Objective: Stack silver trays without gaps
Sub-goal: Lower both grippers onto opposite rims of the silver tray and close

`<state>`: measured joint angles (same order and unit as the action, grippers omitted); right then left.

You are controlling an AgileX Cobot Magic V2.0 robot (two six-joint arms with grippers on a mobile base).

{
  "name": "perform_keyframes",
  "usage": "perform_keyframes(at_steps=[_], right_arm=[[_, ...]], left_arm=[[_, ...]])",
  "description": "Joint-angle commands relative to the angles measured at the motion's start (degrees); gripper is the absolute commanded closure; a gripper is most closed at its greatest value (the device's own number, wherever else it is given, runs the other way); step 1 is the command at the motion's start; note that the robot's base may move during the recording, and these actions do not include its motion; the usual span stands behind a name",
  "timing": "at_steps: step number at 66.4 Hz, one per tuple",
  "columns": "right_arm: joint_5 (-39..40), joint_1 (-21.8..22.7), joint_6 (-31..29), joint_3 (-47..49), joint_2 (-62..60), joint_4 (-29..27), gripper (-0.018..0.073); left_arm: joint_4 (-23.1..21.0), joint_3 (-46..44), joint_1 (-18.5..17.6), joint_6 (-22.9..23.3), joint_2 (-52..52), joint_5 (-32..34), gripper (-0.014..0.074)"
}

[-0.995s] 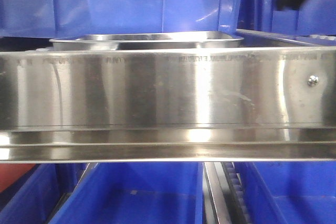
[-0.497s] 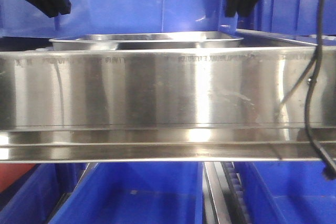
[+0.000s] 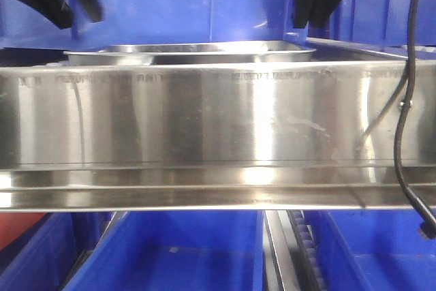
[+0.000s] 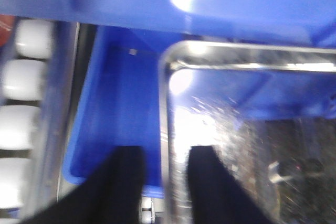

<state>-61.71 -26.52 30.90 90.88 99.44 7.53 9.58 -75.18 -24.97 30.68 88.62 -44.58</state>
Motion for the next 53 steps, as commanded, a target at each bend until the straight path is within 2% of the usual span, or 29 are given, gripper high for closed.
perform_keyframes(at_steps=[1,9,14,53], right_arm=[[-0.03,0.04,0.06,0.56,0.22,0.11,0.0531],[-0.03,0.04,0.06,0.56,0.56,-0.58,0.0394],[-0.12,0.04,0.06,0.56,0.95,-1.22,0.0356],[0.67,0.04,0.06,0.56,5.11,-1.81,0.0357]], left_arm=[[-0.25,-0.52,-0.39,-0.08,-0.22,0.39,0.0321],[-0.01,-0.52,-0.39,-0.08,-0.22,0.39,0.0309],[-0.01,-0.52,-0.39,-0.08,0.02,0.39,0.0311],[-0.27,-0.31,-0.39,-0.08,6.69,0.15,0.0311]])
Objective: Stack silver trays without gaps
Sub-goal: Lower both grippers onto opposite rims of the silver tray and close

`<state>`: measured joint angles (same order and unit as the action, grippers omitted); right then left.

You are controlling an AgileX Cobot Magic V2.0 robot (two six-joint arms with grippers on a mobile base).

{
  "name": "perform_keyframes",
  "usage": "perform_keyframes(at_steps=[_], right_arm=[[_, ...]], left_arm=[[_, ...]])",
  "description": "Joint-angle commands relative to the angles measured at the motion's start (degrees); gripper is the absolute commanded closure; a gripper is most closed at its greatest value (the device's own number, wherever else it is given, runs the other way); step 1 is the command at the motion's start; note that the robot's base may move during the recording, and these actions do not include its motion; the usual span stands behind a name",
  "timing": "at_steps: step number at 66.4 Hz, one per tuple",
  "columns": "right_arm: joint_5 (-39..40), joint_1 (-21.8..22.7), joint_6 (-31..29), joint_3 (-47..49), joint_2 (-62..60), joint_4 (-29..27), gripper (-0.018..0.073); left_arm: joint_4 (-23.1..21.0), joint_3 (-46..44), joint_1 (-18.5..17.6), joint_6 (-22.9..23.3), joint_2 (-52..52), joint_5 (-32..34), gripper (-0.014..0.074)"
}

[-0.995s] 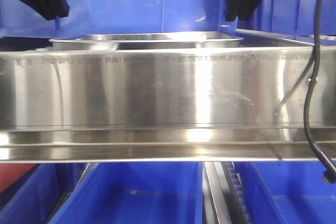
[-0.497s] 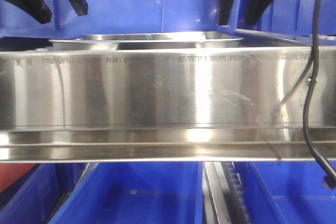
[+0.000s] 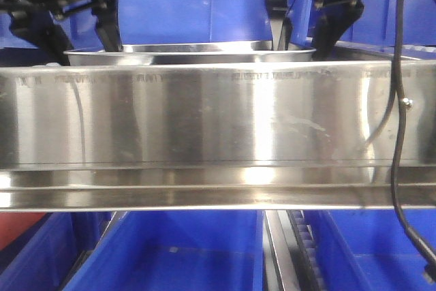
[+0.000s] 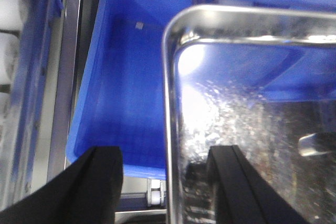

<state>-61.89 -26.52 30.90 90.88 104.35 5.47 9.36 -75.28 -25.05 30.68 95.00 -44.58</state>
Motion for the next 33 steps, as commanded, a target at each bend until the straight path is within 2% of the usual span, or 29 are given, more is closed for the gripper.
perform_keyframes(at_steps=[1,33], right_arm=[[0.85,0.04,0.06,0.56,0.20,0.25,0.0357],[2.28,0.04,0.06,0.56,0.98,-0.57,0.0357]], left_arm=[[-0.05,-0.22,-0.31,-0.08,0.40,0.15,0.0311],[-0.05,-0.22,-0.31,-0.08,1.86,-1.16,0.0311]])
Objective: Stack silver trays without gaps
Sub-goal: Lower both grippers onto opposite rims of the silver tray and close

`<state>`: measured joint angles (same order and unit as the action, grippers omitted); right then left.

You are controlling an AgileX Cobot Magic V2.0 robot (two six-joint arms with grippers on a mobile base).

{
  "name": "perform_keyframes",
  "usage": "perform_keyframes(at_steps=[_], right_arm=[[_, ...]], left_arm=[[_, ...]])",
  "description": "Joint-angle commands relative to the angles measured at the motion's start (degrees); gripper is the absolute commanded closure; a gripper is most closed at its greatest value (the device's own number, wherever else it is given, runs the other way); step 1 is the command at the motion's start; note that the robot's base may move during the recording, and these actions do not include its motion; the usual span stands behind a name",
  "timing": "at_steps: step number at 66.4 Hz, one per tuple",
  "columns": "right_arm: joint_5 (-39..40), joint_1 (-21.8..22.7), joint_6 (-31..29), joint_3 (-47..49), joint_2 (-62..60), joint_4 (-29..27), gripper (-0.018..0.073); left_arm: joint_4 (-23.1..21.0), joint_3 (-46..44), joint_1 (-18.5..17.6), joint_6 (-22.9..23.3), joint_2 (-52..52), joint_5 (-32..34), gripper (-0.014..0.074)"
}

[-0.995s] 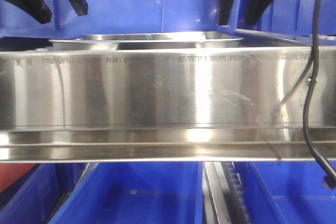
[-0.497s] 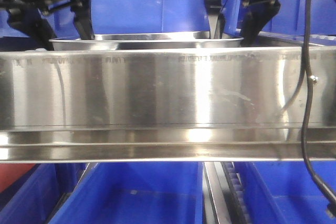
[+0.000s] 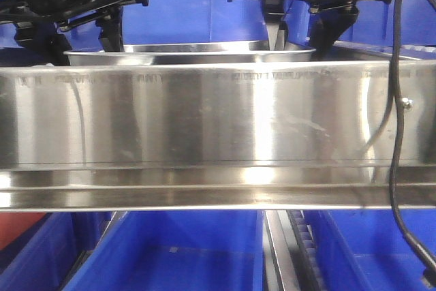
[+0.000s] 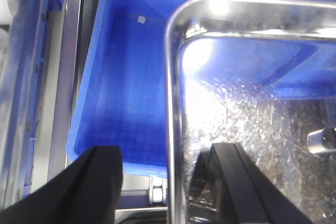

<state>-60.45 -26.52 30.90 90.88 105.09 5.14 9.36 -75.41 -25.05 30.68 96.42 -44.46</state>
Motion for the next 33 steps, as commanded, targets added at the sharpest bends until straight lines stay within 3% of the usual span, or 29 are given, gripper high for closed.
perform_keyframes(at_steps=[1,33], right_arm=[[0.84,0.04,0.06,0.56,0.34,-0.57,0.0357],[0.95,0.04,0.06,0.56,0.47,-1.71,0.0357]], left_arm=[[-0.05,-0.09,-0.31,-0.08,0.44,-1.34,0.0311],[-0.15,-0.09,-0.31,-0.08,0.44,-2.35,0.0311]])
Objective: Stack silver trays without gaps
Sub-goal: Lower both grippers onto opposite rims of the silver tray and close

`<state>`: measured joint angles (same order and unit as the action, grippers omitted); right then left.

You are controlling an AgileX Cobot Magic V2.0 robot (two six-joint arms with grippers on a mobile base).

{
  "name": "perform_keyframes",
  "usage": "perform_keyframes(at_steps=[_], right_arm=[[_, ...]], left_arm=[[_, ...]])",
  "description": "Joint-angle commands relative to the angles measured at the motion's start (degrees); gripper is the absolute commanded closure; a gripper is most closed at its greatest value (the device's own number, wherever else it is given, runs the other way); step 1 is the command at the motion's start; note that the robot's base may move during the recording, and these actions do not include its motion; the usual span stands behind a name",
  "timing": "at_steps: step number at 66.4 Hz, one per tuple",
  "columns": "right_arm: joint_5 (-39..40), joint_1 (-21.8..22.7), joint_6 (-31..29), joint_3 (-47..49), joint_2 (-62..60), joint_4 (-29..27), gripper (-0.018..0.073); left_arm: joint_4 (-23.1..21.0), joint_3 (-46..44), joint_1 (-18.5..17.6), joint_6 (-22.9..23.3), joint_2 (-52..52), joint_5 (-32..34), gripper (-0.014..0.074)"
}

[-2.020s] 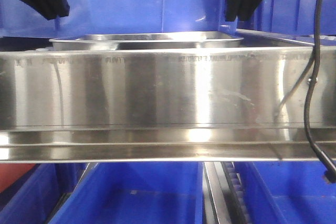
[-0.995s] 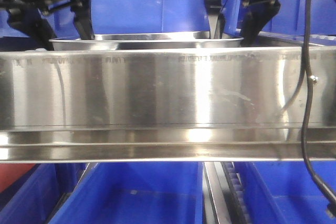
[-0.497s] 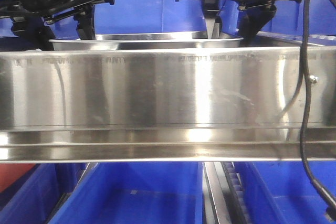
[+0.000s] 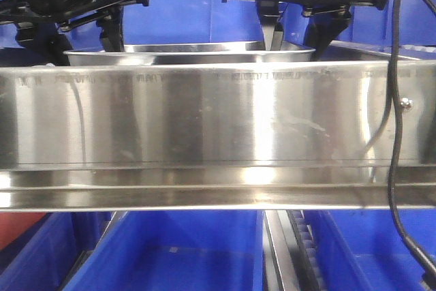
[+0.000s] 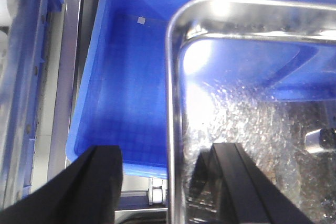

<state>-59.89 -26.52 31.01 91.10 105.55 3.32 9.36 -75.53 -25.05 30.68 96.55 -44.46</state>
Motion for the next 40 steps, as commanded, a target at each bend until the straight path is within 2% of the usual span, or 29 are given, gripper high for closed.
perform_keyframes(at_steps=[1,28,35,40], right_arm=[[0.39,0.04,-0.05,0.33,0.01,0.11,0.0357],[-0.44,0.04,-0.05,0.33,0.01,0.11,0.0380],[-0.82,0.04,-0.05,0.33,0.01,0.11,0.0475],[-0.91,0.04,-0.05,0.33,0.01,0.11,0.0551]], left_arm=[[-0.15,0.04,-0.31,-0.08,0.31,-2.38,0.0311],[-0.27,0.04,-0.31,-0.08,0.31,-2.52,0.0319],[-0.27,0.04,-0.31,-0.08,0.31,-2.61,0.0397],[-0.27,0.04,-0.31,-0.08,0.31,-2.65,0.0504]])
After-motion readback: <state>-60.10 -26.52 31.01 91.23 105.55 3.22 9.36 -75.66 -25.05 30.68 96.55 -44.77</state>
